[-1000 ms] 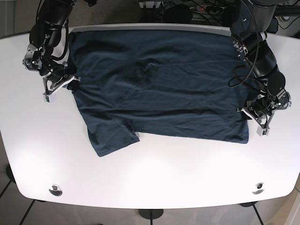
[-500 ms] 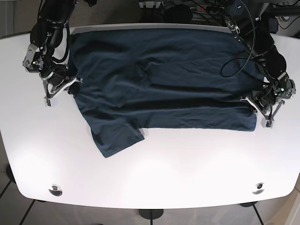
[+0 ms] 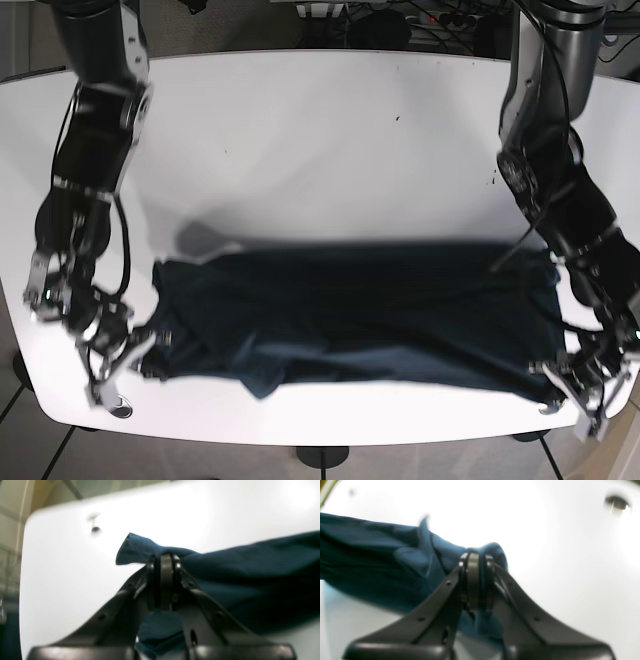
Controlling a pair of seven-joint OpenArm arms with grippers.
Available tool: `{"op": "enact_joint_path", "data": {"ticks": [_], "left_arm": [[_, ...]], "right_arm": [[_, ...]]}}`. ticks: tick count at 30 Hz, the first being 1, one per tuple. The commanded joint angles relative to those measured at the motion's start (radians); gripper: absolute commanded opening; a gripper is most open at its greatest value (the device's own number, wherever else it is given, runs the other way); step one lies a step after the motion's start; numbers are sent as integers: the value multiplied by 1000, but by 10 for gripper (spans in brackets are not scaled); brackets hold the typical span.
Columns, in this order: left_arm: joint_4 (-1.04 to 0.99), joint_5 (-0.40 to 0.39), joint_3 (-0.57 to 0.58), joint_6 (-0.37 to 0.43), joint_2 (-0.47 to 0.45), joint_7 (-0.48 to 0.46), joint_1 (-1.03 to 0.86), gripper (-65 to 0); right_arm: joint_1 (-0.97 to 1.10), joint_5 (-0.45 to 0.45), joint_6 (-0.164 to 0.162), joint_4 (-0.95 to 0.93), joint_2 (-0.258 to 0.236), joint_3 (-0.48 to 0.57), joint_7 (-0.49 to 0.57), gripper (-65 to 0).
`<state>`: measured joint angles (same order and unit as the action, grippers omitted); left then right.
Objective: Fold the T-shirt properly
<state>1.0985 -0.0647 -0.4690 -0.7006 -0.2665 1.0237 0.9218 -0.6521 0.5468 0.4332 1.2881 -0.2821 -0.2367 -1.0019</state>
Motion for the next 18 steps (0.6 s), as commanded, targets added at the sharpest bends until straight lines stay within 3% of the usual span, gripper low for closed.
{"op": "enact_joint_path", "data": {"ticks": [1,5,7,13,18], "left_arm": [[-93,-10,-1,2,-49,-85,161,-647],[-370,-7,0,2,-113,-220,387,-647],[-462,-7,2,2,-126,-263,387,-647],[-498,-14,88,2,-127,-260,387,-647],[-357,-16,36,2,-126,-151,387,-647]], "right_arm": [[-180,19,5,-92,-32,32,62,-628],[-464,19,8,-252,-45,133,111,-628],[-550,19,9,-284,-44,156,116,-628],[-539,26,2,-290,-41,182,113,-628],[-349,26,2,-187,-45,155,113,-628]]}}
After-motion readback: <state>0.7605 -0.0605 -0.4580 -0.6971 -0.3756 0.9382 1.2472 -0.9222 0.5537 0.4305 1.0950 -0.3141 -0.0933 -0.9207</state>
